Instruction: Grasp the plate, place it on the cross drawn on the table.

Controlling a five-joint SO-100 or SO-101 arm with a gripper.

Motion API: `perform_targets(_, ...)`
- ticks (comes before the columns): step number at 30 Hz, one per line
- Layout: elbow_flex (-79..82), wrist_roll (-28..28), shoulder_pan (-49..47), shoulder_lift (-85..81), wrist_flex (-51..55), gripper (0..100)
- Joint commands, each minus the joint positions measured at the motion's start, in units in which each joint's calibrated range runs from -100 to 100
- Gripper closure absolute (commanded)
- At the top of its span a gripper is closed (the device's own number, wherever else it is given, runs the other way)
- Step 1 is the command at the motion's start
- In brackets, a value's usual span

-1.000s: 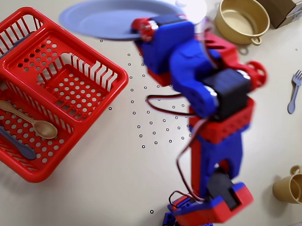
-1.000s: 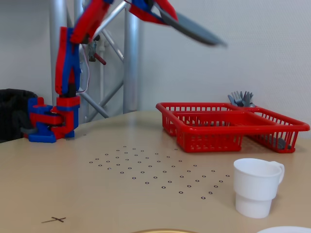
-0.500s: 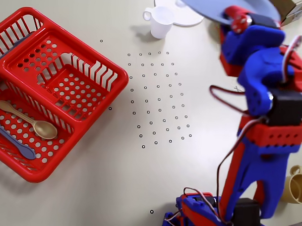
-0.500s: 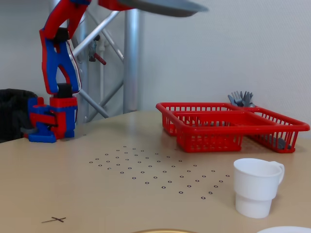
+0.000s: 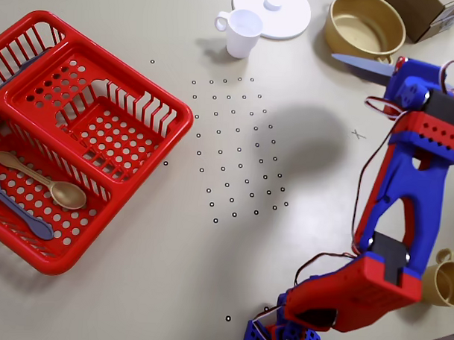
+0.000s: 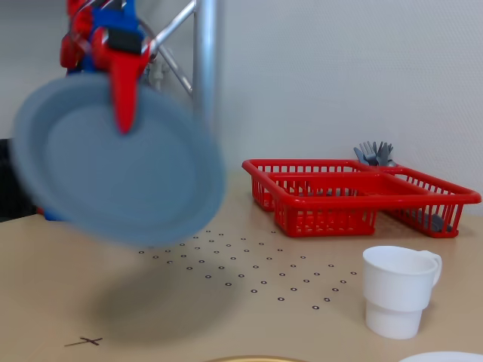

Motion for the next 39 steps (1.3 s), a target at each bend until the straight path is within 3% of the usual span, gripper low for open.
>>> perform_targets(1, -0.61, 1.61, 2.59, -1.65, -3.57, 100)
perform_targets(9, 27.31, 4.88, 4.46, -2.33, -27.95, 100)
perform_targets(18, 38.37, 8.45, 4.38, -0.21, -38.34, 100)
perform_targets(22, 45.44, 10.55, 4.53, 1.14, -48.15, 100)
perform_targets(27, 47.89, 12.36, 4.10, 1.82, -50.17, 99)
perform_targets(32, 51.70, 14.80, 4.53, 0.38, -50.17, 84)
perform_targets(39, 53.97, 15.34, 3.74, -1.82, -50.25, 78)
